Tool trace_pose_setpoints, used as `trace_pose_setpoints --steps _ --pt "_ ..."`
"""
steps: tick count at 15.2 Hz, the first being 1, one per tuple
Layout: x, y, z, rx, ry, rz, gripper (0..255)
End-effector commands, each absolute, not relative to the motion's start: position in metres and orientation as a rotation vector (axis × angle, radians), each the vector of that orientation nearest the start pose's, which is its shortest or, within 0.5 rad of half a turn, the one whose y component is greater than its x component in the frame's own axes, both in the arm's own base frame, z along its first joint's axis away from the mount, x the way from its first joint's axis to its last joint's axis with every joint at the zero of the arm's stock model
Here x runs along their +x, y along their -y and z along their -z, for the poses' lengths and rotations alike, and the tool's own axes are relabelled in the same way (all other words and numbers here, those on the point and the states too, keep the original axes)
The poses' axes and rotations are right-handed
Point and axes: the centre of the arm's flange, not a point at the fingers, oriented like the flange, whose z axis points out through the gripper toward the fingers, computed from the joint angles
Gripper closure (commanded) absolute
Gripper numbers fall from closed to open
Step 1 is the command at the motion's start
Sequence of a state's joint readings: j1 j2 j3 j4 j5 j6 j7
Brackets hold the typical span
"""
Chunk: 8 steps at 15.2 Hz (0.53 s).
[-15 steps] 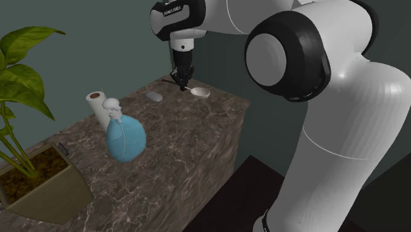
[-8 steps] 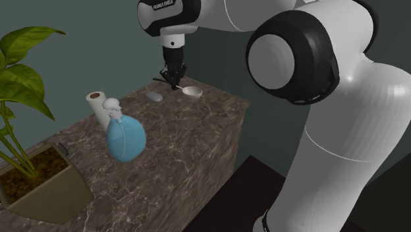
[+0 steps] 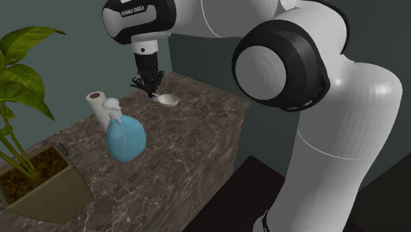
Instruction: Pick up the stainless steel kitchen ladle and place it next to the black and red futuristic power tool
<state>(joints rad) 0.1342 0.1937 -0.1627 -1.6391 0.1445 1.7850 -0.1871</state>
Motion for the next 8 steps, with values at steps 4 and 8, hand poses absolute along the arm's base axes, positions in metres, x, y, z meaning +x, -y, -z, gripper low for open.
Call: trace_pose_setpoints --steps 4,8 --pt "0.632 -0.068 -0.500 -3.021 0.190 -0.050 255" --pt "0.644 -0.119 -0.500 -3.021 0.190 -0.050 255"
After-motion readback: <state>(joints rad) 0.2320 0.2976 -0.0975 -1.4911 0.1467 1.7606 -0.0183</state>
